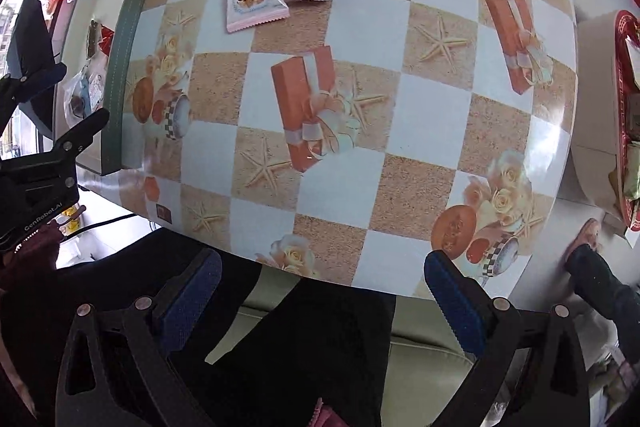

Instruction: Organize snacks

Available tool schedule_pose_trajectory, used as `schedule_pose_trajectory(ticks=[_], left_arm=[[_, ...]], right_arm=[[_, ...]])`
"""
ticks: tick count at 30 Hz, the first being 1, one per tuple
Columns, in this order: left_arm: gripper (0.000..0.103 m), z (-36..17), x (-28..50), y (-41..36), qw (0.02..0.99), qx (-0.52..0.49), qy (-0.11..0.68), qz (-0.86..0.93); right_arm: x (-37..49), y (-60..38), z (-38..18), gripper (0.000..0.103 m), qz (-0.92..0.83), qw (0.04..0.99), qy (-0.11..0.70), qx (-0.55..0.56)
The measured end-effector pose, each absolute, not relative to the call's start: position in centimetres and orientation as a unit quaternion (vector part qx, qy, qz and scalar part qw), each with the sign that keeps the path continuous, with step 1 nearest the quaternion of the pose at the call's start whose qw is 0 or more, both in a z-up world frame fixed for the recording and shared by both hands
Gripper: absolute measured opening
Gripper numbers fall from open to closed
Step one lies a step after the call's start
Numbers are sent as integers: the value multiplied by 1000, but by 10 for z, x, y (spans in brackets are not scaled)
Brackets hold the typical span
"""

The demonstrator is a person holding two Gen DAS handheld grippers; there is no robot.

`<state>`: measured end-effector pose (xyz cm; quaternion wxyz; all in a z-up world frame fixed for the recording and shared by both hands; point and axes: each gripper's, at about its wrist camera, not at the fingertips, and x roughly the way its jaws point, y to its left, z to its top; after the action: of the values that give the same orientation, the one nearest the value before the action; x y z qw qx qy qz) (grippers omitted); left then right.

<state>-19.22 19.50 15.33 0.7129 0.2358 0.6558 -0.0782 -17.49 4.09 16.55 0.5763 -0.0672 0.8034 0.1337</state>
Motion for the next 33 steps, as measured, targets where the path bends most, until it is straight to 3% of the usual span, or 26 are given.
schedule_pose_trajectory(ticks=[33], left_arm=[[80,156,-191,190,713,239,654,-80]], right_arm=[[-175,34,159,102,127,565,812,-74]])
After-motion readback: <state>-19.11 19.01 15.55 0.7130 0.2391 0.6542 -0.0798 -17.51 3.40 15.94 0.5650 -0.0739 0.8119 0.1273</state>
